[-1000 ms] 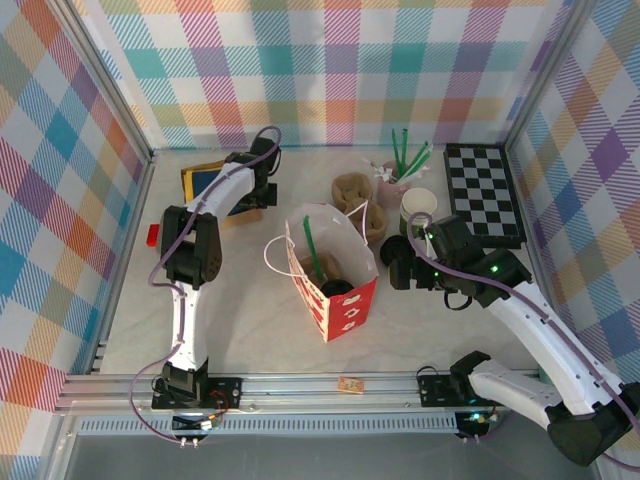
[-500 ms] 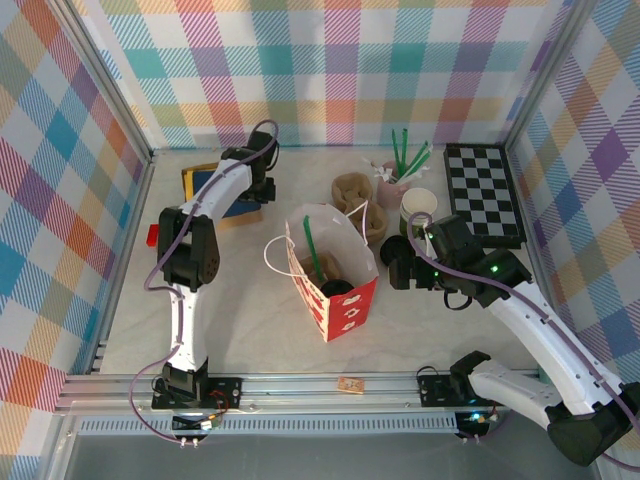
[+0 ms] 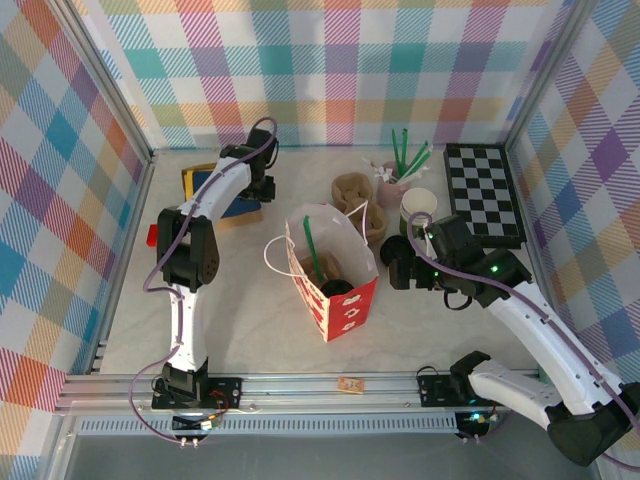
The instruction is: Pack the takeout coffee
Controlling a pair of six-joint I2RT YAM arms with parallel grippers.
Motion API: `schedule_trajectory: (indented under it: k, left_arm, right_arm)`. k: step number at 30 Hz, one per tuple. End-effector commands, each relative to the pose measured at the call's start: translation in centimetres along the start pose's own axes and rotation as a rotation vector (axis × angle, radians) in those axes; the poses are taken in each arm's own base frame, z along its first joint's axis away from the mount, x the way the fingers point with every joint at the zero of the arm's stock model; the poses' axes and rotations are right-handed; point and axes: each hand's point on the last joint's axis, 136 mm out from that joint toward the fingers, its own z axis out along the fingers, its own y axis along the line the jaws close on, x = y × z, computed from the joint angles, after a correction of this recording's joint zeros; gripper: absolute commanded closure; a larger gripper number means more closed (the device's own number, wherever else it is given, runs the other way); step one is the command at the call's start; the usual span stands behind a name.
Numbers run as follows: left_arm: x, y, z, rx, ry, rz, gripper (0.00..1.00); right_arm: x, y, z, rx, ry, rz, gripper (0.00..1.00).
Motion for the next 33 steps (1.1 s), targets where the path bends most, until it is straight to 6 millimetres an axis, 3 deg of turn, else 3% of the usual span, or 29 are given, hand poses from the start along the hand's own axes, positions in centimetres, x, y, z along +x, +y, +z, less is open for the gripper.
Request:
schedule_trajectory:
  k: [1,18,24,33]
  left_arm:
    - [0.4,0.5,0.6,-0.013,0.033,-0.002,0.68]
    - [0.8,0.2,2.1,-0.016,0.060,0.003,0.72]
    - [0.7,0.2,2.3,-0.022,0.058,0.004,0.79]
    - [0.2,0.5,1.6,-0.028,0.042,-0.001,1.00]
  right_arm:
    - [-0.5,0.1,-0.2,-0.007,-0.015,0.013,0.01]
    - [-0.4,-0.2,0.0,0.007,-0.014,0.012,0.00]
    - [-0.3,-0.3,0.1,0.015,-0.015,0.011,0.00]
    - [-0.5,-0.3,0.1,0.018,-0.020,0.015,0.00]
